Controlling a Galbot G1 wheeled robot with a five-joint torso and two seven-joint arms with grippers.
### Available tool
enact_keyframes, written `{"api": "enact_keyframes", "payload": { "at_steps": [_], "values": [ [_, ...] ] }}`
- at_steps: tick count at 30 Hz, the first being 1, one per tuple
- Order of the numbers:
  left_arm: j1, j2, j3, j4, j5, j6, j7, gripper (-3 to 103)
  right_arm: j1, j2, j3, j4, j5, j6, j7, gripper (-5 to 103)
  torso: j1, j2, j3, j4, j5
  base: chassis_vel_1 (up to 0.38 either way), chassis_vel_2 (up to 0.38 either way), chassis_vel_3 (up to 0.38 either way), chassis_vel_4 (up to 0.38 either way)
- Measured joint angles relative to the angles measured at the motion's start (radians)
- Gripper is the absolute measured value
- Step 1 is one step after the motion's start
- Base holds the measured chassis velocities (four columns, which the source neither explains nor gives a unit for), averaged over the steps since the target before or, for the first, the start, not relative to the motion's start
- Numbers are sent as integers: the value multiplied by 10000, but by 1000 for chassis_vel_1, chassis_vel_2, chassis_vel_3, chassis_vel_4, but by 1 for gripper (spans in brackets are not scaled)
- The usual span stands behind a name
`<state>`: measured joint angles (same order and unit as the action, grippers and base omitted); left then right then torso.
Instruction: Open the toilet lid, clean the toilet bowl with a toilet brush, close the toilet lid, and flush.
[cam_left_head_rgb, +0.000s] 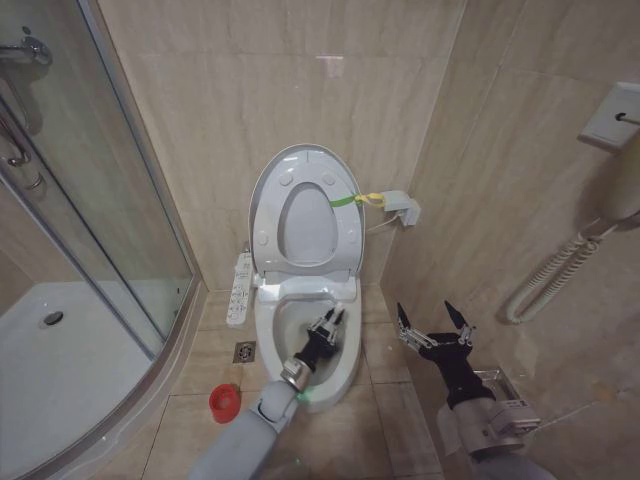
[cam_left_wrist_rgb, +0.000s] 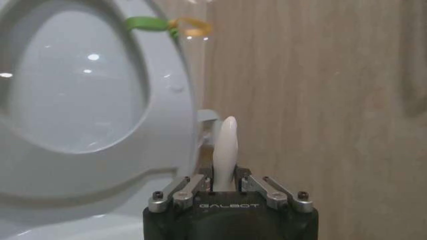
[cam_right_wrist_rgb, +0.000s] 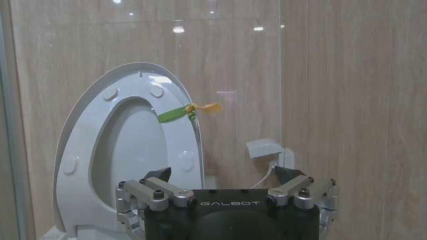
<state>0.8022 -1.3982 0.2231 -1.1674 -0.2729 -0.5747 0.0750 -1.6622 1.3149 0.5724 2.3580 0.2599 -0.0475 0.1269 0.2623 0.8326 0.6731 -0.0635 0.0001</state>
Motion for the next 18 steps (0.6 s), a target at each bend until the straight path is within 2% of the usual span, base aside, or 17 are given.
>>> {"api": "enact_keyframes", "payload": {
  "at_steps": [3,7,18],
  "values": [
    [180,28,187,-381,74,63,-34,20,0,0,0,0,0,0,-1,100,0,0,0,0,0,0,0,0,0],
    [221,15,190,-296,132,38,-29,20,0,0,0,0,0,0,0,100,0,1,-1,-2,0,0,0,0,0],
    [-237,26,-348,1593,100,-639,214,20,0,0,0,0,0,0,-1,100,0,1,0,-2,-3,0,0,0,0]
  ]
}}
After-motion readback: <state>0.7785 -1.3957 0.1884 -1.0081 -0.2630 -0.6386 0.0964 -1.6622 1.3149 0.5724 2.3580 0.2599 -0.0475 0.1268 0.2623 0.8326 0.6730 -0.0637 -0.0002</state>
